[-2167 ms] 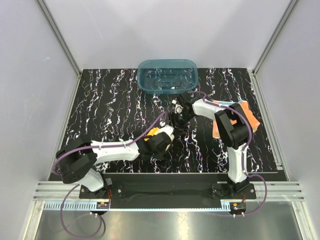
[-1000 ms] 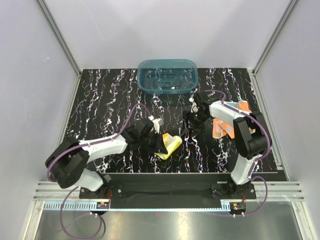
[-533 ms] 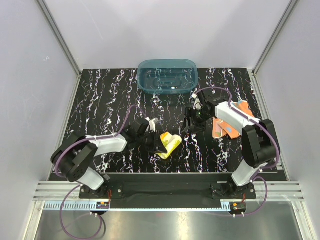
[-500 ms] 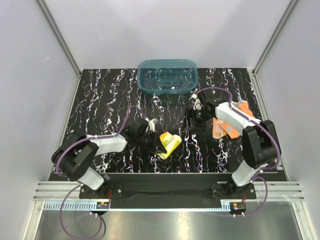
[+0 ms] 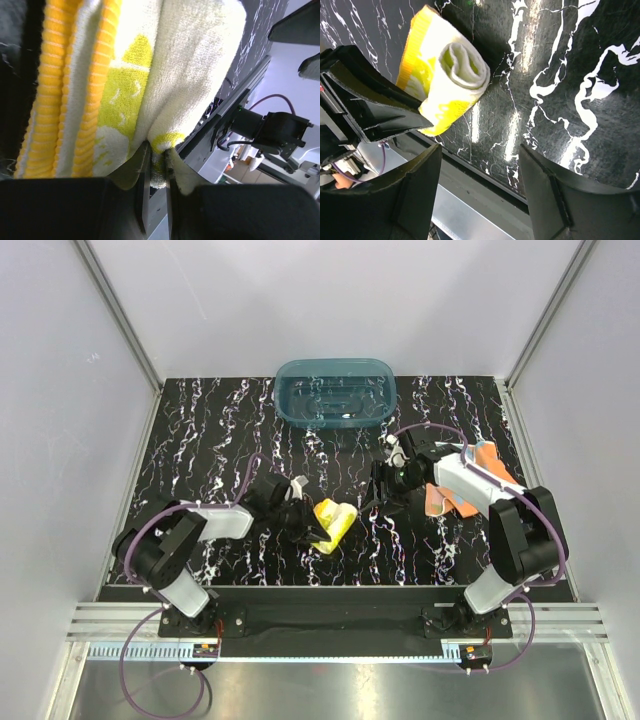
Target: Roll the towels
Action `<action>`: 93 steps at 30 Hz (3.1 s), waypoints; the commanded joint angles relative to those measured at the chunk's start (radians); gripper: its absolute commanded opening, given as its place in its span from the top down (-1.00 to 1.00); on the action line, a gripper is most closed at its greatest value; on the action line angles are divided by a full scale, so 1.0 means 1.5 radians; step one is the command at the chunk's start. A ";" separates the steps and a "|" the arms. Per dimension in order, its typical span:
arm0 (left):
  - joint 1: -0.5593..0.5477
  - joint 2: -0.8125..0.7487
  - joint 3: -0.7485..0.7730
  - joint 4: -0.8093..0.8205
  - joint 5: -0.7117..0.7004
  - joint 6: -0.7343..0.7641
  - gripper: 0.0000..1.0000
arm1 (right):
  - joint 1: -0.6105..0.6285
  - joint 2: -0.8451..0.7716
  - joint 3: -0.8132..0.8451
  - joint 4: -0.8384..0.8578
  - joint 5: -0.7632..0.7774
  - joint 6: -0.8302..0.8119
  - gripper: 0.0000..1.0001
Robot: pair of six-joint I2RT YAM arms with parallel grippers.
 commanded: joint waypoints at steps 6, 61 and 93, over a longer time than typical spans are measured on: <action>0.046 0.043 -0.042 0.064 0.048 -0.036 0.83 | -0.002 -0.016 -0.049 0.099 -0.049 0.062 -0.41; 0.150 -0.014 0.024 -0.258 -0.061 0.129 0.21 | 0.154 0.230 0.064 0.159 0.004 0.058 0.51; -0.347 -0.158 0.263 -0.462 -0.650 0.234 0.14 | 0.160 0.221 0.113 0.015 0.078 0.065 0.47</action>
